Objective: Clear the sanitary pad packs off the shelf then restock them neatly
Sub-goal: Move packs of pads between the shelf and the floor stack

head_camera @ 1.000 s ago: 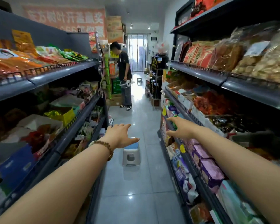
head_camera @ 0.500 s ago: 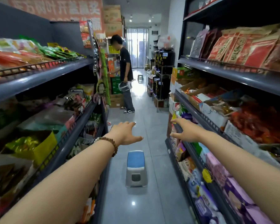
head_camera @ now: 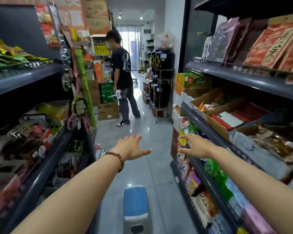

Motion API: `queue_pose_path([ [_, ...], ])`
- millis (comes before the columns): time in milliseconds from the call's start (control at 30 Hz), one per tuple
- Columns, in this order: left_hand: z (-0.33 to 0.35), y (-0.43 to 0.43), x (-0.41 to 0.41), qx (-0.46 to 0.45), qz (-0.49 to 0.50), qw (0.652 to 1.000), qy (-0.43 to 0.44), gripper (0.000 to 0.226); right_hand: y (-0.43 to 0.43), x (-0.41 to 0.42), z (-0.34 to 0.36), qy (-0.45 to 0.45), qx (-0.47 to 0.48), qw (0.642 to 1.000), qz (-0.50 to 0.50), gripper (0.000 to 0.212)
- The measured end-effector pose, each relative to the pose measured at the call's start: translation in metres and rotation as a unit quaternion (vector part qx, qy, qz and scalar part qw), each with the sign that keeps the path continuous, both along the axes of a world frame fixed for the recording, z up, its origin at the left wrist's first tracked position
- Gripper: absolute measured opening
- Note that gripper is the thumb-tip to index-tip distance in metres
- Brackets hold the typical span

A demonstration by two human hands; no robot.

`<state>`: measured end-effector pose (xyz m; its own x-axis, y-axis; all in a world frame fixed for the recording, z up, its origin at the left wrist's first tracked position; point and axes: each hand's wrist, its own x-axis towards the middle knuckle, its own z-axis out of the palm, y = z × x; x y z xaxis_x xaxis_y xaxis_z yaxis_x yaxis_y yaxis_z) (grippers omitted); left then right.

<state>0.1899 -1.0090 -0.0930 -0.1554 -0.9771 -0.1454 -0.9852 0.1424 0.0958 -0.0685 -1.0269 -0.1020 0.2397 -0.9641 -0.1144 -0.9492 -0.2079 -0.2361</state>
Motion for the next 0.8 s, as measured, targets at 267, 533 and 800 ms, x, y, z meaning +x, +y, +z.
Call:
queue_pose_path([
  [267,0.005,-0.193,0.011,-0.008,-0.031,0.999,0.012,0.083,-0.17,-0.005,0.004,-0.011,-0.011,0.999,-0.04,0.071],
  [533,-0.035,-0.397,-0.024,0.027,-0.169,0.985,-0.018,0.084,-0.292,-0.029,-0.056,-0.003,0.016,0.983,-0.181,0.071],
  [800,-0.054,-0.501,-0.115,0.066,-0.367,0.927,-0.03,0.076,-0.298,-0.052,-0.086,-0.1,0.051,0.919,-0.377,0.069],
])
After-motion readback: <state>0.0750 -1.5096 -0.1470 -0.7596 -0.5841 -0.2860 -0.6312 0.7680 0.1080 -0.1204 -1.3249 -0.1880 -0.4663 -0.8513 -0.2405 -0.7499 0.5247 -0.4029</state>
